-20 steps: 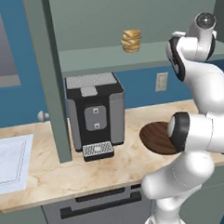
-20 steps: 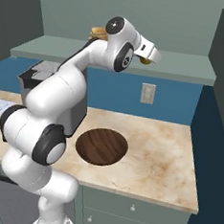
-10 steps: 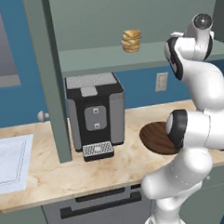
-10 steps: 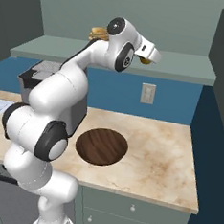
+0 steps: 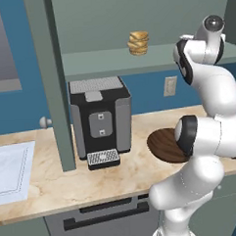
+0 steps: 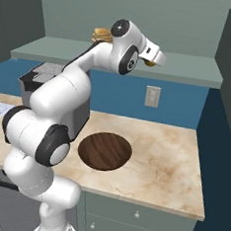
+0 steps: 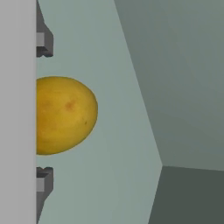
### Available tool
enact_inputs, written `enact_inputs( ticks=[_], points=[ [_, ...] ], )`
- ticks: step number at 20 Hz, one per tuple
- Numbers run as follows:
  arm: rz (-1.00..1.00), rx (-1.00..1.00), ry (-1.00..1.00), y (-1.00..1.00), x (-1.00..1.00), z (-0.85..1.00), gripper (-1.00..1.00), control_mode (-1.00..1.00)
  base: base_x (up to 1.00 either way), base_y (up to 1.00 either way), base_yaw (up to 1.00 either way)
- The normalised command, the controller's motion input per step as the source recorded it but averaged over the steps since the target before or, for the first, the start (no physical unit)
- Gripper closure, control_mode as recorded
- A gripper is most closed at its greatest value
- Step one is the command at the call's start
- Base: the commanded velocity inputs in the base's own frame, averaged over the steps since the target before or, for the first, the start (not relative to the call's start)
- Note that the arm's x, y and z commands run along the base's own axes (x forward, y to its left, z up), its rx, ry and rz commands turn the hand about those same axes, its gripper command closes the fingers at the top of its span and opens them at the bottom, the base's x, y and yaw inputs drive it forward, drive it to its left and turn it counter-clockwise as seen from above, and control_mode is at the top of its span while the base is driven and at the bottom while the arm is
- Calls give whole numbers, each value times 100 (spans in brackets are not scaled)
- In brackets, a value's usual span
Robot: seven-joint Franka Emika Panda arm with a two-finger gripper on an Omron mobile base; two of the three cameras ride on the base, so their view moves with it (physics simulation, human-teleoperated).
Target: Pick the lemon from the cabinet and place it in the bowl. Then pick the bowl and place it in the sink. Then turn on the sink facuet.
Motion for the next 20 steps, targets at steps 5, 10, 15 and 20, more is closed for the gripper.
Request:
enact_inputs(
  ticks=[5, 10, 15, 20],
  points=[
    [0, 0, 0, 0, 5, -8, 100, -100, 0, 0, 0],
    [0, 0, 0, 0, 5, -10, 100, -100, 0, 0, 0],
    [0, 0, 0, 0, -8, -1, 100, -100, 0, 0, 0],
    [0, 0, -4, 9, -86, 0, 100, -100, 0, 0, 0]
  ],
)
